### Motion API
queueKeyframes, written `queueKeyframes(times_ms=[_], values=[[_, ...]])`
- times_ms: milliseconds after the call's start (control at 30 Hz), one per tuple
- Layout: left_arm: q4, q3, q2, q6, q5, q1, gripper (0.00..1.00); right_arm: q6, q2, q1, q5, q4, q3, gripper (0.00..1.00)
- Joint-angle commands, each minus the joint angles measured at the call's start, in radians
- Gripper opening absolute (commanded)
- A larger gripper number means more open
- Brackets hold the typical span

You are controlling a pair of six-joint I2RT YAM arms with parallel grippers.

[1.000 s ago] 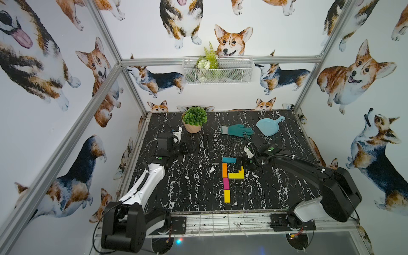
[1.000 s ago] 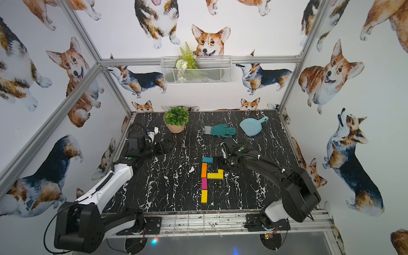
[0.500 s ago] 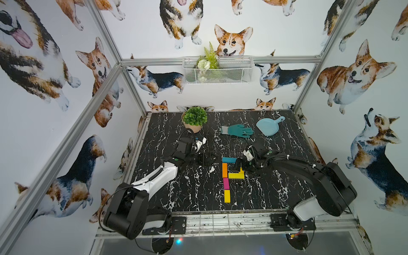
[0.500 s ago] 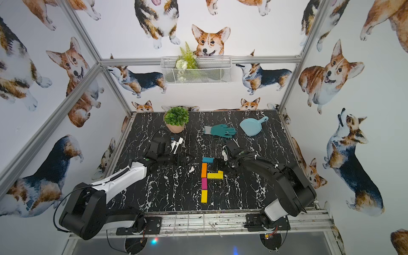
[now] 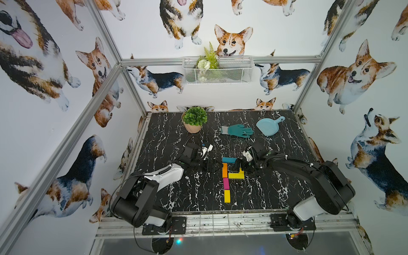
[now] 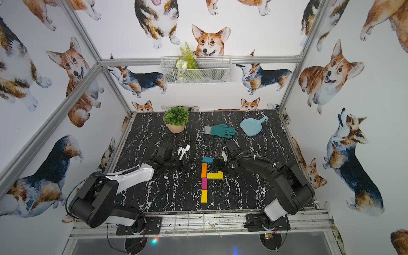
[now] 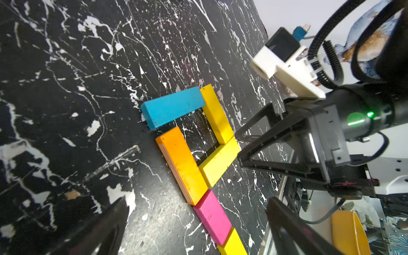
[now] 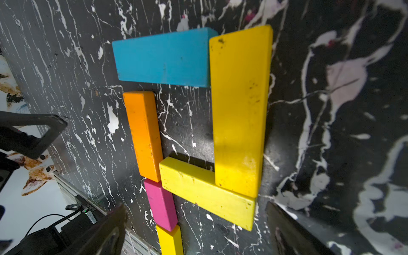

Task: Assemble the letter p with building blocks
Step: Adjust the building block at the center of the board.

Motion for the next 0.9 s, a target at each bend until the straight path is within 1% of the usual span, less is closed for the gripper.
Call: queueKeyframes(times_ms=[0, 867], values=[[0.042, 0.013, 0.017, -0.004, 0.036, 0.000, 1.00, 0.022, 0.004, 0.000, -0.007, 0.021, 0.002, 1.00], [0.026, 0.018, 0.016, 0.005, 0.021, -0.001, 1.00, 0.028, 0.045, 0.002, -0.042, 0.020, 0.035, 1.00]])
